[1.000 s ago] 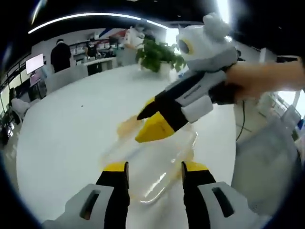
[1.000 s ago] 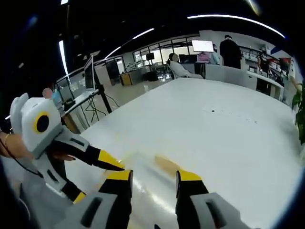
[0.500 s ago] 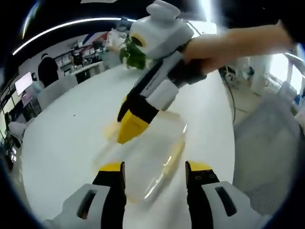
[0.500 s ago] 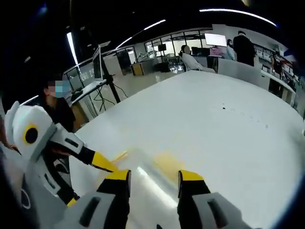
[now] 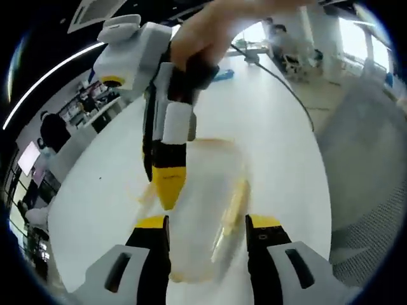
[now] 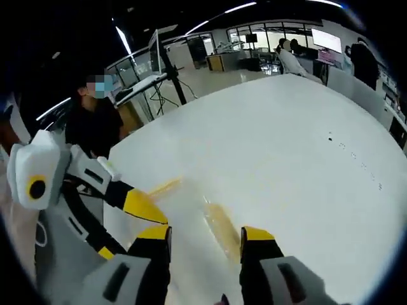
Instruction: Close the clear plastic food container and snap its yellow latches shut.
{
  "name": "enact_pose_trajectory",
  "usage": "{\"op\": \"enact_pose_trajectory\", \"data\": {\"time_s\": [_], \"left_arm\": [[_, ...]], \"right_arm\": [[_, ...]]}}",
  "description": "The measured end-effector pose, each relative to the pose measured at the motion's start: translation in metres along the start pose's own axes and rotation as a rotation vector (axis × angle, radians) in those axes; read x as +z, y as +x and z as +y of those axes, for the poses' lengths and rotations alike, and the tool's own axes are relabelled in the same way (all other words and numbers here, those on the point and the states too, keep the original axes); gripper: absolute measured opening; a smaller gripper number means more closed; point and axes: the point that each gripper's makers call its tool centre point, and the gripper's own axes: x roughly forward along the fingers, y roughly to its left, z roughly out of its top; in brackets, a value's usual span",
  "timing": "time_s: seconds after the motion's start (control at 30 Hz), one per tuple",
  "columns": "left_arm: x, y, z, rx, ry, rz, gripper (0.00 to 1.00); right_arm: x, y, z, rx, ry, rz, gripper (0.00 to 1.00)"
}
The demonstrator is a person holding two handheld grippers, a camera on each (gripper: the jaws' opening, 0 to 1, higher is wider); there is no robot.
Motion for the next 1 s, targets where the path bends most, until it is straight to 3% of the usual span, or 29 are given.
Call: {"op": "enact_pose_trajectory", "data": {"time_s": [0.33,0.53,0.87,0.93,0.97,1.0], "left_arm": [[0.0002,0.0030,0.0014,0.014,0.019,0.019,0.46],[-0.0018,0.0032,0.0019,0.015,0.007,0.029,0.45],[-0.0026,0.0064,0.0016,0.076,-0.008,0.006,0.44],[-0.0041,0.0077,0.0019,0.107,0.029,0.028,0.44],[-0.0035,0.0104,0.0024,0.141,0.008,0.026,0.42],[-0.0049,0.0094,-0.0006,0.130,0.023,0.037,0.42]], "right_arm": [[0.0021,0.0045,0.0007,0.089,0.015,0.009,0.40],[0.0006,0.0069,0.0047,0.157,0.003,0.137,0.37],[-0.0013,0.0082,0.0041,0.207,0.014,0.165,0.35],[-0.0021,0.0082,0.0044,0.214,0.014,0.166,0.35],[-0.0022,0.0079,0.0040,0.219,0.015,0.164,0.35],[-0.0032,0.0097,0.0031,0.223,0.019,0.160,0.34]]}}
